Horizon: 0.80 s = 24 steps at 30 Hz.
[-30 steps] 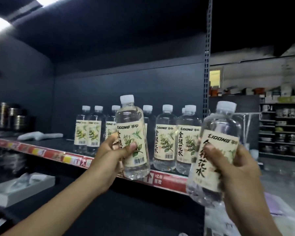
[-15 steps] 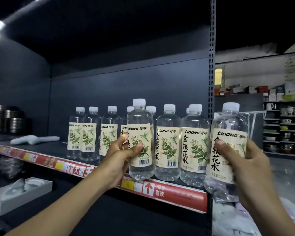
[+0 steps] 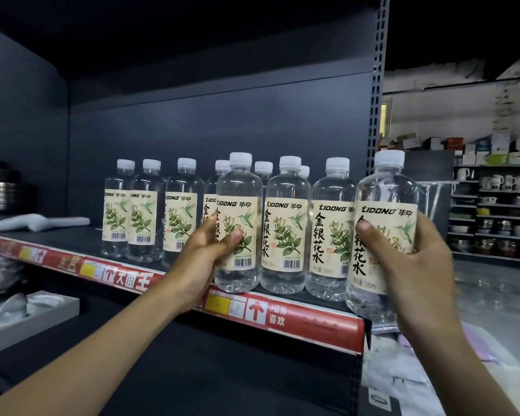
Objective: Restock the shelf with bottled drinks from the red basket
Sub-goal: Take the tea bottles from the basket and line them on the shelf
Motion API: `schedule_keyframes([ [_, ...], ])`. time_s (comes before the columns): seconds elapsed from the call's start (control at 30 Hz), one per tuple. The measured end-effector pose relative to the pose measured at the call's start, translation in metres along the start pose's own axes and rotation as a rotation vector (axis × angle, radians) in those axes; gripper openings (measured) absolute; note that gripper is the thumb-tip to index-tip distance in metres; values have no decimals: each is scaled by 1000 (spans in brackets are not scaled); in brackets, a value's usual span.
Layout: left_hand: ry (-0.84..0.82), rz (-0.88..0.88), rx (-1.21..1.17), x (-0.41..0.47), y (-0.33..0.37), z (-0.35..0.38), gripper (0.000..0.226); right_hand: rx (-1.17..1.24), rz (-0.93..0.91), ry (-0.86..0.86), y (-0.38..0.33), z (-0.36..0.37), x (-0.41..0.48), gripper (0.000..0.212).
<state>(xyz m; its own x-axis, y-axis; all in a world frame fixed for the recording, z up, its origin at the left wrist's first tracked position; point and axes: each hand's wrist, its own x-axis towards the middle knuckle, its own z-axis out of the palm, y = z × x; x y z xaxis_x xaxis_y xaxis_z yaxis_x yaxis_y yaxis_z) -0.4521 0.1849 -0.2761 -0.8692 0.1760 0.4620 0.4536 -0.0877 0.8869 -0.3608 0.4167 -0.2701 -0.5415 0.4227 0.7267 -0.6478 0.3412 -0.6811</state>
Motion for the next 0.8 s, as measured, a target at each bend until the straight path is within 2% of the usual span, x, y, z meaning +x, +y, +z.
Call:
schedule_keyframes([
  [0.07, 20, 20, 230, -1, -4, 3, 101, -51, -11, 2, -2, 5, -1, 58],
  [0.17, 61, 114, 536, -1, -13, 6, 98, -144, -17, -15, -2, 13, -5, 97],
  [0.23, 105, 200, 668, -1, -21, 4, 106, -178, -13, -52, -2, 15, -5, 109],
  [0.33, 86, 212, 726, -7, -34, 1, 112, -170, 19, -109, 0, 10, -2, 98],
  [0.47, 114, 222, 772, -7, -38, 3, 104, -194, 38, -157, 6, 5, -6, 89],
  [0.8, 154, 167, 900, 0, -41, 0, 94, -279, -21, -172, 16, 30, -6, 83],
])
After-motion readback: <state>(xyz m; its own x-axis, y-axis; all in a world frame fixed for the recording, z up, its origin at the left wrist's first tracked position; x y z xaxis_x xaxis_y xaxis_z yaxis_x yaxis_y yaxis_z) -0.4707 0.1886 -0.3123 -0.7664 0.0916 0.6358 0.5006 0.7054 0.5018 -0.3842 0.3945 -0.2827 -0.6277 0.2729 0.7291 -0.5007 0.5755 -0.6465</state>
